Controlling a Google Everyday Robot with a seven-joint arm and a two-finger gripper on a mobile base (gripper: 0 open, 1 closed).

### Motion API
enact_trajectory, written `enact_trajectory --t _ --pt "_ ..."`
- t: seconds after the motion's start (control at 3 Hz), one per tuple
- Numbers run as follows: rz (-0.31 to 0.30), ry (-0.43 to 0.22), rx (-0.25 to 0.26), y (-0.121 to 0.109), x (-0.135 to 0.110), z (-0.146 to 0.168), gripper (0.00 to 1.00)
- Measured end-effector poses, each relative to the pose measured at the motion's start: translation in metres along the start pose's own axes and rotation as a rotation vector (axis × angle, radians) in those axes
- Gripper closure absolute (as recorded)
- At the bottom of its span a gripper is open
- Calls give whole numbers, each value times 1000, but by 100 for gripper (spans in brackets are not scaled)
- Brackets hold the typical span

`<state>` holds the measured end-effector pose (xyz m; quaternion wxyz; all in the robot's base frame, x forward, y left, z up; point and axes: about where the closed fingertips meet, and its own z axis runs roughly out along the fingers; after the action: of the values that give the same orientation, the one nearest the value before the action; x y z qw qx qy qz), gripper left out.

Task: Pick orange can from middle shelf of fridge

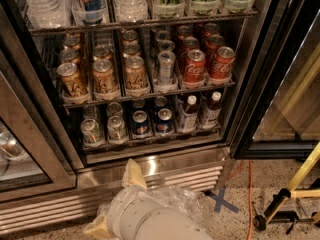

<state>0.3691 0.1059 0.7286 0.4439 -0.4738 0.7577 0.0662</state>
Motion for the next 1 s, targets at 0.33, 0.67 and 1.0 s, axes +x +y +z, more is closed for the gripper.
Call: enact_trajectory --t 0.33,0.67,1.0 --pt "1 6 -5 2 2 0 0" --pt "-11 -47 16 -11 -21 0 0" --pt "-26 -124 111 -49 -50 -10 0"
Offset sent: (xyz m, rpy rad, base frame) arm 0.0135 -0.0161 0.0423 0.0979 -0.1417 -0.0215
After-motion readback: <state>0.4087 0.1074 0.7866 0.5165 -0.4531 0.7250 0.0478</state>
